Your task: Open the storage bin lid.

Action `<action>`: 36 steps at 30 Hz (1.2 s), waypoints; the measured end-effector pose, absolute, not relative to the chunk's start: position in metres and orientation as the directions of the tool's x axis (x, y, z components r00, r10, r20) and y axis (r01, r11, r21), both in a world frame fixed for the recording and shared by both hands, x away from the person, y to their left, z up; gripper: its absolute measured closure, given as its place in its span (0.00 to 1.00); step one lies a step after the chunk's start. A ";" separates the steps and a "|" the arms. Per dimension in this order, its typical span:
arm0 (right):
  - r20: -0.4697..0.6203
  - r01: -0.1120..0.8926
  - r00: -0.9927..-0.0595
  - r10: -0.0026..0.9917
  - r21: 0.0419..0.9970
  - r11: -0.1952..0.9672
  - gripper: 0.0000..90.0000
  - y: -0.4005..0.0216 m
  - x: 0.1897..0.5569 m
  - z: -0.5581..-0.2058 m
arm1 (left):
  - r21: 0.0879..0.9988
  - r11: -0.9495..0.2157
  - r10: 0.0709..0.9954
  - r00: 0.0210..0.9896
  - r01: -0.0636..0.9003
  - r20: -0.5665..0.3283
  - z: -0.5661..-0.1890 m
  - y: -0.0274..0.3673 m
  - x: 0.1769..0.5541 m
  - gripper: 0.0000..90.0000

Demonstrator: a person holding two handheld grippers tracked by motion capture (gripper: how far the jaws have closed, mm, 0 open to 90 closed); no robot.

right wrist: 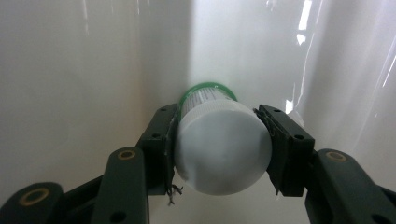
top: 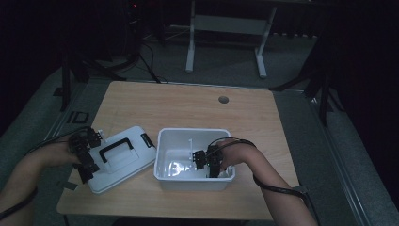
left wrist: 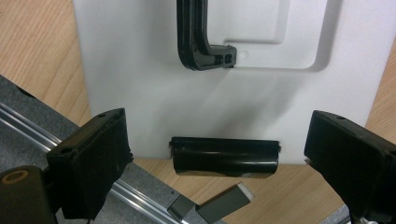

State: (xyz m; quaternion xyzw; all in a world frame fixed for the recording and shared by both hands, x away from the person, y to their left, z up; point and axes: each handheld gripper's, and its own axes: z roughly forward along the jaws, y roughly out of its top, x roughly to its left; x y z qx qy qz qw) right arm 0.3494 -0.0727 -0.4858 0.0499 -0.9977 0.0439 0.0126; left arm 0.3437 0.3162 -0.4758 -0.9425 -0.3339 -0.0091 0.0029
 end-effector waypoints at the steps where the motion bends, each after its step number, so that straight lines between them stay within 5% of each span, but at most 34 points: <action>1: 0.026 -0.105 -0.994 -0.103 -0.084 0.991 0.55 -0.072 0.349 -0.485 | 0.002 -0.778 0.629 0.777 0.629 0.020 -0.475 0.316 0.344 0.07; 36: -0.052 -0.072 -0.996 -0.071 0.034 0.997 0.48 -0.096 0.354 -0.409 | -0.008 -0.780 0.625 0.780 0.626 0.029 -0.472 0.313 0.342 0.07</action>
